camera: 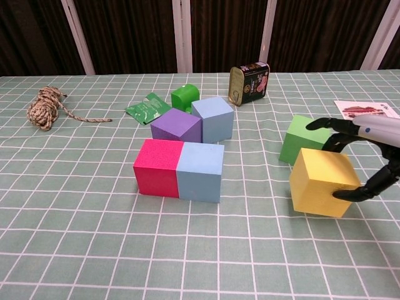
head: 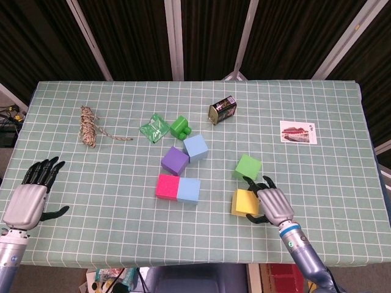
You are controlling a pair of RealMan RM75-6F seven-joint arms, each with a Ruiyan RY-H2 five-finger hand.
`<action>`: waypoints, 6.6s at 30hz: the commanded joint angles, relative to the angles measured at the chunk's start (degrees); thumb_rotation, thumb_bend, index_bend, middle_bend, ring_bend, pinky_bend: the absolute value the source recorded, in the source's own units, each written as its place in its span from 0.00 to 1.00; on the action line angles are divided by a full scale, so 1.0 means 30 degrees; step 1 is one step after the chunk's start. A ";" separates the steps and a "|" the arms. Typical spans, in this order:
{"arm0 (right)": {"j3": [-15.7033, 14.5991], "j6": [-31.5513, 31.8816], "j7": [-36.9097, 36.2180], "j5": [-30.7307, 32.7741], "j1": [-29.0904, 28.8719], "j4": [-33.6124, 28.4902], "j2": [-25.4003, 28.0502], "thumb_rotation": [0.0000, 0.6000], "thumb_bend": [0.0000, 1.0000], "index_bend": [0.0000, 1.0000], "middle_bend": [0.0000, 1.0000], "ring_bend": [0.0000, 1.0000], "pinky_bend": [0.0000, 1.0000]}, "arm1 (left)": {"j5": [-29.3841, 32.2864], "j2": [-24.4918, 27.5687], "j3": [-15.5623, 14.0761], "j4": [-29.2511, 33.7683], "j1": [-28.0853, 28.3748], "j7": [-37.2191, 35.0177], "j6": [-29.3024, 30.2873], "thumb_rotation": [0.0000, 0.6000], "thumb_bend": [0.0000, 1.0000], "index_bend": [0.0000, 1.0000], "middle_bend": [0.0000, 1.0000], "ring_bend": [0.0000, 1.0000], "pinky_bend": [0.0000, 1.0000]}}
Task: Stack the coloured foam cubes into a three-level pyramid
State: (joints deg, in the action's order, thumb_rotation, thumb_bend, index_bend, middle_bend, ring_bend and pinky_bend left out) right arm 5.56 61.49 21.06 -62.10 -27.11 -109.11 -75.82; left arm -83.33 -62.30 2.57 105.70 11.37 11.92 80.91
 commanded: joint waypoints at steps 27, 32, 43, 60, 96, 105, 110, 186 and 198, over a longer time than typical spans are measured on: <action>0.1446 0.2540 0.4512 0.3637 -0.2330 0.0815 -0.4672 1.00 0.26 0.00 0.35 0.25 0.00 | 0.0787 -0.0044 0.0226 -0.0379 0.0188 -0.0528 -0.0776 1.00 0.13 0.00 0.00 0.00 0.00; 0.1497 0.2870 0.4952 0.3700 -0.2550 0.0897 -0.5213 1.00 0.26 0.00 0.35 0.25 0.00 | 0.0811 0.0004 0.0264 -0.0388 0.0187 -0.0693 -0.0786 1.00 0.13 0.00 0.00 0.00 0.00; 0.1307 0.3415 0.5700 0.3623 -0.2815 0.1458 -0.6244 1.00 0.26 0.00 0.35 0.25 0.00 | 0.0876 0.0073 0.0329 -0.0458 0.0170 -0.0896 -0.0785 1.00 0.13 0.00 0.00 0.00 0.00; 0.1343 0.3532 0.6180 0.3680 -0.3123 0.1476 -0.6843 1.00 0.26 0.00 0.35 0.25 0.00 | 0.0855 0.0109 0.0335 -0.0434 0.0163 -0.1007 -0.0817 1.00 0.13 0.00 0.00 0.00 0.00; 0.1433 0.3445 0.6507 0.4197 -0.3464 0.2458 -0.7698 1.00 0.26 0.00 0.35 0.25 0.00 | 0.0947 0.0137 0.0349 -0.0492 0.0156 -0.1162 -0.0921 1.00 0.13 0.00 0.00 0.00 0.00; 0.1520 0.3408 0.6506 0.4335 -0.3512 0.2620 -0.7755 1.00 0.26 0.00 0.35 0.25 0.00 | 0.0962 0.0135 0.0337 -0.0519 0.0169 -0.1200 -0.0981 1.00 0.13 0.00 0.00 0.00 0.00; 0.1492 0.3409 0.6502 0.4329 -0.3520 0.2679 -0.7809 1.00 0.26 0.00 0.35 0.25 0.00 | 0.0940 0.0132 0.0324 -0.0509 0.0166 -0.1186 -0.0979 1.00 0.13 0.00 0.00 0.00 0.00; 0.4794 0.1914 0.5021 1.0562 -0.4678 0.1284 -0.2853 1.00 0.26 0.00 0.00 0.00 0.00 | 0.0642 0.0114 0.0311 -0.0605 0.0089 -0.1332 -0.0770 1.00 0.13 0.00 0.00 0.00 0.00; 0.4545 0.1712 0.4984 1.1152 -0.5237 0.2182 -0.3387 1.00 0.26 0.00 0.00 0.00 0.00 | 0.0682 0.0117 0.0284 -0.0632 0.0104 -0.1351 -0.0863 1.00 0.13 0.00 0.00 0.00 0.00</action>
State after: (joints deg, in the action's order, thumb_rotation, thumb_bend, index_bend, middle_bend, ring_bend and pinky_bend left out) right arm 19.37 66.64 35.83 -28.92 -42.59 -103.00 -85.82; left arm -81.27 -61.95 3.43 103.80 11.69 7.86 78.32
